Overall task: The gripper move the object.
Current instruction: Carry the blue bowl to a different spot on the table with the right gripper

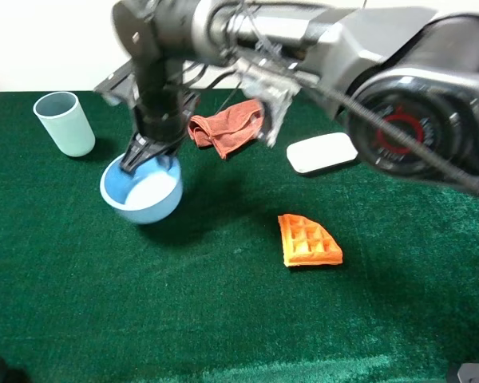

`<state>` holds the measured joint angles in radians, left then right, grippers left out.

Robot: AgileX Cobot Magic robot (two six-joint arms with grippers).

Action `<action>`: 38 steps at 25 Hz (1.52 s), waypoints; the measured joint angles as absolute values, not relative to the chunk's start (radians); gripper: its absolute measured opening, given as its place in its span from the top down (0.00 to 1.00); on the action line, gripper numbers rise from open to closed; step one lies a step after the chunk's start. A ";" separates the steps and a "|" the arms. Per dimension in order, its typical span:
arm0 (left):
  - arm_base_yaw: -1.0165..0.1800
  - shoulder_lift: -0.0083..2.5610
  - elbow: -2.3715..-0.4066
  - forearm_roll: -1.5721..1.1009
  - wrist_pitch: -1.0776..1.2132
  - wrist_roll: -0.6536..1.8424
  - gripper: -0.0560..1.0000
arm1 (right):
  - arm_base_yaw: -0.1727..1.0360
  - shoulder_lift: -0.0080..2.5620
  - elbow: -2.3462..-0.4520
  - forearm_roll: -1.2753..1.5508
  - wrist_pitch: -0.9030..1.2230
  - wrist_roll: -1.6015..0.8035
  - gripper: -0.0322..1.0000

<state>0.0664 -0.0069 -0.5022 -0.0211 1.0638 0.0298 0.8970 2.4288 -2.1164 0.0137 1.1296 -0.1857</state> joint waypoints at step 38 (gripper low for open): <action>0.066 -0.007 -0.502 -0.021 1.064 0.030 0.07 | 0.153 1.711 -1.195 0.007 0.964 -0.268 0.99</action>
<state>0.0664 -0.0069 -0.5022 -0.0211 1.0638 0.0298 0.1526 1.7107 -1.1947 0.0068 0.9641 -0.2681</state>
